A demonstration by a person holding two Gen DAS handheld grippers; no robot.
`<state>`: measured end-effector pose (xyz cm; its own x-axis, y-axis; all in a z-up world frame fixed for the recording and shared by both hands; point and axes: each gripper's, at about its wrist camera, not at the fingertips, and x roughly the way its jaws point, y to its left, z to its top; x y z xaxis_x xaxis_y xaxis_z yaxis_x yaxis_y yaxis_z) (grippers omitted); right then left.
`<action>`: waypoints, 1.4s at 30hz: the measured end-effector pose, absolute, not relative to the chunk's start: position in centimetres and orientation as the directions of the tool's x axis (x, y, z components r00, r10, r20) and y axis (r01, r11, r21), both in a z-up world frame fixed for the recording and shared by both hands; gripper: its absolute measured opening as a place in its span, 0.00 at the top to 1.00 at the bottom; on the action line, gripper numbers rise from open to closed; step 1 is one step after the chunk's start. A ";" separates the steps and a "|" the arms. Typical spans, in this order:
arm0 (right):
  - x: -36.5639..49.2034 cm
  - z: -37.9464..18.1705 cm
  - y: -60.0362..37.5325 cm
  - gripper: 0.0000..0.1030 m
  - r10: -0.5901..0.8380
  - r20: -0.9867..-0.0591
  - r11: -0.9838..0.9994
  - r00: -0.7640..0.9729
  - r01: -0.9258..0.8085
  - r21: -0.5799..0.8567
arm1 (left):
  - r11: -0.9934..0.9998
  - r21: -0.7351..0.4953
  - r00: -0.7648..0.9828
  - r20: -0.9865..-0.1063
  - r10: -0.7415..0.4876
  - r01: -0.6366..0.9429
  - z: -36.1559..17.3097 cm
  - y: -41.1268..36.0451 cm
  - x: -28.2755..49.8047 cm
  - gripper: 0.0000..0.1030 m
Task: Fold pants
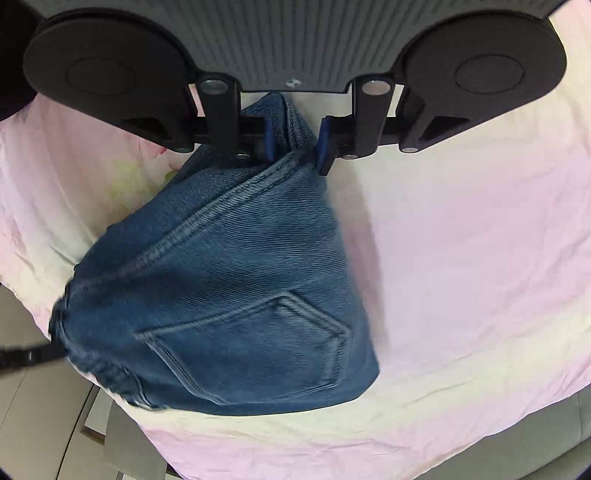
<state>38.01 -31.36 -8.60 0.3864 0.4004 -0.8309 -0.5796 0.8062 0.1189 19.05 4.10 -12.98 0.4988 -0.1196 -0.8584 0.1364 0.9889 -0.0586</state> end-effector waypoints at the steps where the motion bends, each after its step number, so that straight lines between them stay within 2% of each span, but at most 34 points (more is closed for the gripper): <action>1: 38.0 -9.5 -31.7 0.98 0.391 -0.836 0.815 0.385 -0.567 0.120 | 0.988 -0.051 0.494 -0.861 -0.116 0.144 -12.9 4.3 18.9 0.79; 8: 38.1 -14.8 -32.7 0.98 0.350 -0.864 0.851 0.363 -0.509 0.131 | 0.978 0.004 0.470 -0.877 -0.097 0.210 -12.5 3.9 18.6 0.81; 9: 38.1 -15.4 -32.6 0.98 0.345 -0.868 0.853 0.357 -0.506 0.131 | 0.976 0.012 0.458 -0.884 -0.090 0.216 -12.5 4.0 18.6 0.85; 10: 38.1 -15.8 -32.5 0.98 0.338 -0.873 0.853 0.353 -0.507 0.125 | 0.977 0.074 0.436 -0.900 -0.022 0.200 -12.7 4.1 18.5 1.00; 11: 38.1 -16.1 -32.5 0.98 0.327 -0.876 0.856 0.355 -0.504 0.116 | 0.972 0.139 0.429 -0.902 0.045 0.189 -13.1 4.7 18.2 1.00; 16: 39.2 -16.9 -32.7 0.97 0.345 -0.881 0.872 0.324 -0.459 0.172 | 0.996 0.005 0.440 -0.897 -0.037 0.093 -10.9 9.1 17.4 0.99; 18: 39.7 -17.1 -32.9 0.97 0.350 -0.882 0.880 0.316 -0.434 0.194 | 0.993 -0.039 0.465 -0.881 -0.085 0.108 -10.1 9.0 17.7 0.88; 20: 39.8 -16.9 -32.9 0.97 0.347 -0.882 0.884 0.320 -0.425 0.194 | 0.987 -0.056 0.470 -0.874 -0.121 0.149 -9.9 7.8 18.0 0.50; 22: 39.8 -16.4 -33.0 0.96 0.356 -0.874 0.887 0.330 -0.413 0.206 | 0.979 -0.046 0.474 -0.870 -0.138 0.200 -11.0 5.8 17.7 0.30; 23: 39.7 -16.0 -33.2 0.96 0.366 -0.868 0.887 0.335 -0.406 0.217 | 0.976 -0.039 0.469 -0.872 -0.139 0.215 -11.6 4.8 17.8 0.28; 26: 39.6 -14.9 -33.6 0.94 0.388 -0.856 0.888 0.340 -0.387 0.249 | 0.982 -0.030 0.460 -0.881 -0.115 0.188 -13.7 3.8 18.2 0.28; 28: 39.2 -14.3 -33.9 0.88 0.385 -0.860 0.886 0.336 -0.397 0.241 | 0.988 -0.053 0.471 -0.874 -0.117 0.146 -14.4 4.0 18.6 0.28; 30: 39.1 -13.9 -34.1 0.83 0.381 -0.863 0.883 0.333 -0.406 0.233 | 0.983 -0.142 0.466 -0.867 -0.179 0.113 -14.5 5.1 18.7 0.54; 31: 39.2 -13.7 -34.2 0.80 0.384 -0.862 0.882 0.331 -0.407 0.236 | 0.980 -0.167 0.455 -0.868 -0.198 0.109 -14.5 5.4 18.8 0.62; 32: 39.4 -13.5 -34.3 0.70 0.390 -0.859 0.882 0.332 -0.402 0.245 | 0.980 -0.157 0.453 -0.870 -0.195 0.120 -14.4 5.5 18.7 0.65; 33: 39.5 -12.9 -34.6 0.60 0.402 -0.852 0.883 0.336 -0.387 0.265 | 0.979 -0.137 0.448 -0.874 -0.190 0.149 -14.2 5.4 18.4 0.66; 35: 40.2 -12.6 -35.0 0.55 0.429 -0.838 0.883 0.337 -0.353 0.310 | 0.977 -0.119 0.438 -0.880 -0.186 0.177 -13.9 5.3 18.2 0.67; 36: 40.6 -12.7 -35.2 0.48 0.441 -0.833 0.882 0.335 -0.332 0.334 | 0.975 -0.118 0.433 -0.881 -0.191 0.189 -13.6 5.3 18.2 0.67; 38: 41.8 -12.7 -35.5 0.41 0.469 -0.817 0.877 0.335 -0.287 0.386 | 0.971 -0.120 0.422 -0.884 -0.198 0.204 -12.9 5.9 18.1 0.64; 42: 43.9 -13.7 -35.6 0.41 0.523 -0.785 0.852 0.333 -0.211 0.478 | 0.968 -0.139 0.439 -0.871 -0.220 0.210 -10.9 7.1 18.9 0.62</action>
